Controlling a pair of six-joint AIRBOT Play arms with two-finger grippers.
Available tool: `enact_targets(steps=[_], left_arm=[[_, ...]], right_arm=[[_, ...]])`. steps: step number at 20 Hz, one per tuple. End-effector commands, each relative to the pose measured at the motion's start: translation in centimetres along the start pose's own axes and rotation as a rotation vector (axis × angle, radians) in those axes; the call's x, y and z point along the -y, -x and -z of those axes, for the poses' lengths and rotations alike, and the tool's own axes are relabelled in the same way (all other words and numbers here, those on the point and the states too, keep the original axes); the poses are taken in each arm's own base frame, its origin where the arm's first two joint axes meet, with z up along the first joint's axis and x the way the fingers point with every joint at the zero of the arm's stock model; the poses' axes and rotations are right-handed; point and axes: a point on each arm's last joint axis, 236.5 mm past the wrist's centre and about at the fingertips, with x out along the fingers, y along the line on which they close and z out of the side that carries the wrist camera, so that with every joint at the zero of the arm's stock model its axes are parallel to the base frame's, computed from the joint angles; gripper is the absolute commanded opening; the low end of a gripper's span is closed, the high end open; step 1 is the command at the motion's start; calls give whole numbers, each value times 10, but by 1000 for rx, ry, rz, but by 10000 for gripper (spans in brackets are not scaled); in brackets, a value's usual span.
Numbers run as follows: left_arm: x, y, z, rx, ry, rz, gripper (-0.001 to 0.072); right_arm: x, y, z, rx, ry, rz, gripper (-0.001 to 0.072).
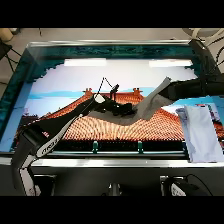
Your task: Fold the shirts.
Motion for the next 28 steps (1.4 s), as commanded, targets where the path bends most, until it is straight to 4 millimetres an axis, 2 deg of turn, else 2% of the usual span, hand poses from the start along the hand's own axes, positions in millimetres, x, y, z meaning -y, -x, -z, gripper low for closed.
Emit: enact_targets(steps=[1,3,5,7,8,10,12,13,14,15,16,18,19,20,22,25,26,27,28], left_arm=[[2,38,-30,57,-89,-25,18],[-10,108,-69,143,-165,-118,18],[-18,198,-106,273,-204,-223,18],[-10,291,-129,422,-244,-286,19],[-1,334,-134,500,-258,-304,19],[24,400,-135,632,-286,-318,20],[51,437,-125,710,-328,-320,20],[63,445,-120,729,-348,-316,20],[75,448,-115,738,-370,-308,20],[82,448,-111,739,-382,-301,20],[88,444,-109,733,-395,-294,20],[87,434,-106,711,-403,-302,20],[81,430,-105,699,-403,-320,20],[72,427,-104,683,-398,-341,20],[53,422,-100,645,-389,-392,20],[32,421,-92,589,-394,-472,20],[31,420,-91,585,-394,-476,20],[31,420,-91,585,-394,-476,20],[31,420,-91,585,-394,-476,20]], right_arm=[[13,-13,-2,-9,-31,18,18],[10,-43,-11,-9,-42,-26,18],[-4,-87,-25,7,-46,-85,18],[-30,-139,-40,43,-55,-168,18],[-45,-167,-44,56,-74,-216,18],[-74,-224,-37,47,-128,-302,18],[-100,-274,-21,10,-205,-400,19],[-112,-295,-13,-16,-236,-444,21],[-119,-311,-6,-37,-265,-471,54],[-123,-321,-5,-40,-310,-496,332],[-127,-322,-9,-24,-314,-531,566],[-129,-304,-8,-37,-243,-584,566],[-120,-290,0,-83,-188,-582,566],[-102,-276,11,-141,-137,-543,566],[-36,-240,40,-293,-82,-351,566],[85,-168,81,-477,-94,36,567],[107,-153,97,-526,-144,101,566],[113,-150,114,-554,-197,100,566],[105,-159,128,-566,-243,59,566]])
